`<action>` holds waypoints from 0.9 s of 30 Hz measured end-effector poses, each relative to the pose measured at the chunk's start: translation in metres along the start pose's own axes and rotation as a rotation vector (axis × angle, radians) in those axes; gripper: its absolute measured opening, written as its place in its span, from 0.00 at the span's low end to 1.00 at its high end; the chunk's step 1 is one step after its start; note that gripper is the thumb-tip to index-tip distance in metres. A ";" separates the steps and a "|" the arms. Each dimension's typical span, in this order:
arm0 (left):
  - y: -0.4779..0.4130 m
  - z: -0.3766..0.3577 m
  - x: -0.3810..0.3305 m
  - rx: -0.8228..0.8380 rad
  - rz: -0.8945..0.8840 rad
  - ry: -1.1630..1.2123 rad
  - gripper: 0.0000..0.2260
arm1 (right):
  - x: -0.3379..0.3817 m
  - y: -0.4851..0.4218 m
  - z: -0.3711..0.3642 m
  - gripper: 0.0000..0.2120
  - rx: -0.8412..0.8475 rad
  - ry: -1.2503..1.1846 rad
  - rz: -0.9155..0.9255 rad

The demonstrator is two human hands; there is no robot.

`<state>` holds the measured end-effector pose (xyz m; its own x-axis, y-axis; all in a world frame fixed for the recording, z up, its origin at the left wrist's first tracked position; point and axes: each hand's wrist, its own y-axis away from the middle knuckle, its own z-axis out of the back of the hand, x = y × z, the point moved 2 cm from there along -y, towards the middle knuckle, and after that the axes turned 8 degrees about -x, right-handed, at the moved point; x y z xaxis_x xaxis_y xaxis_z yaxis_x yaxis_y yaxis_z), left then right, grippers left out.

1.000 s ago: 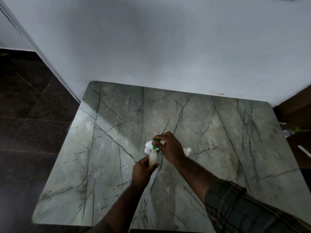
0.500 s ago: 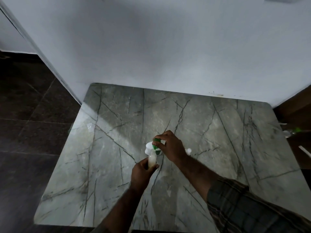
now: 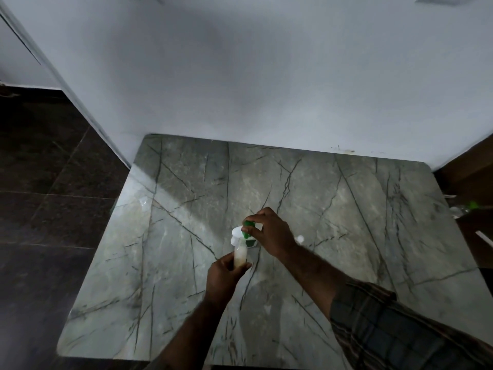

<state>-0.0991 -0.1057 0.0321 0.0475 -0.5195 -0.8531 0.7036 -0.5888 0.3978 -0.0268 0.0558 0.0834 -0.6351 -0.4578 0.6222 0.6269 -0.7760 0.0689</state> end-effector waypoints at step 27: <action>0.001 -0.004 -0.004 0.025 0.001 -0.036 0.18 | 0.001 0.003 -0.003 0.13 0.003 0.020 -0.018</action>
<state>-0.0954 -0.1023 0.0344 0.0225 -0.5414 -0.8405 0.6856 -0.6035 0.4071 -0.0268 0.0522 0.0822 -0.6555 -0.4524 0.6047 0.6164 -0.7831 0.0823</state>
